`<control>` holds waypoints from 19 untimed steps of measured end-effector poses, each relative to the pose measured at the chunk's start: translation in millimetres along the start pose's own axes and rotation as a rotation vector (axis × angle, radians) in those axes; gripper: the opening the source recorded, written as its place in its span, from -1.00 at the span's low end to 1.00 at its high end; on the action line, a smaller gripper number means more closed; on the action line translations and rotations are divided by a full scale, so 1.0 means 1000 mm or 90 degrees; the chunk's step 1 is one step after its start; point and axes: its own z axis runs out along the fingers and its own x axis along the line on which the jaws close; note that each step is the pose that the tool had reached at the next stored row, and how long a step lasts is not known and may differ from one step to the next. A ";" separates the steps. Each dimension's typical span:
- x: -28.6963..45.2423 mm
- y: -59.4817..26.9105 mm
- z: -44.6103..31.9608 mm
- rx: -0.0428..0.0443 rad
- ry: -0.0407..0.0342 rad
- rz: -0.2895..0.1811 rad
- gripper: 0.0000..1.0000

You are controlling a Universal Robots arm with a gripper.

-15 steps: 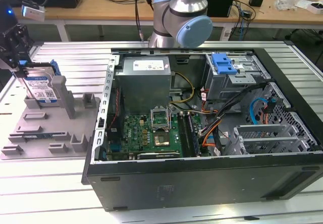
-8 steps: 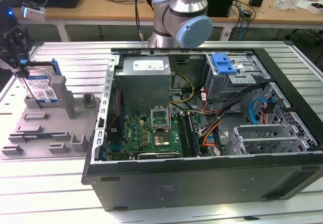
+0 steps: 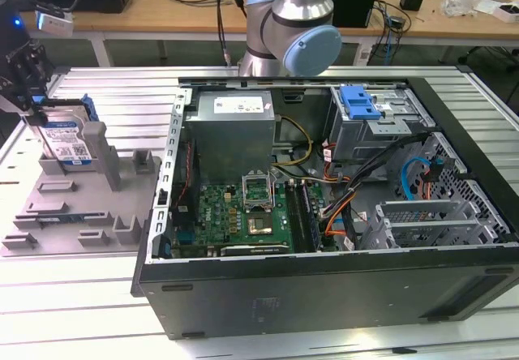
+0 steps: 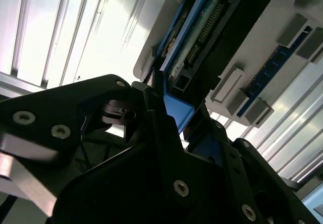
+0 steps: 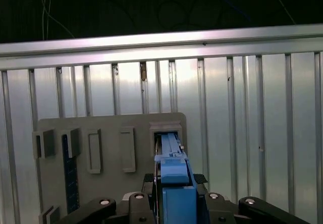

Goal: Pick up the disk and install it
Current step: 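Pick up the disk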

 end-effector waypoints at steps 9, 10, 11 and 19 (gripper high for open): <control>-0.0001 0.0001 0.0014 -0.0008 0.0000 0.000 -0.22; -0.0001 0.0000 0.0015 -0.0008 0.0000 0.000 -0.26; -0.0001 0.0001 0.0015 -0.0009 0.0001 0.000 -0.26; 0.0004 0.0000 0.0016 -0.0008 0.0000 0.000 -0.26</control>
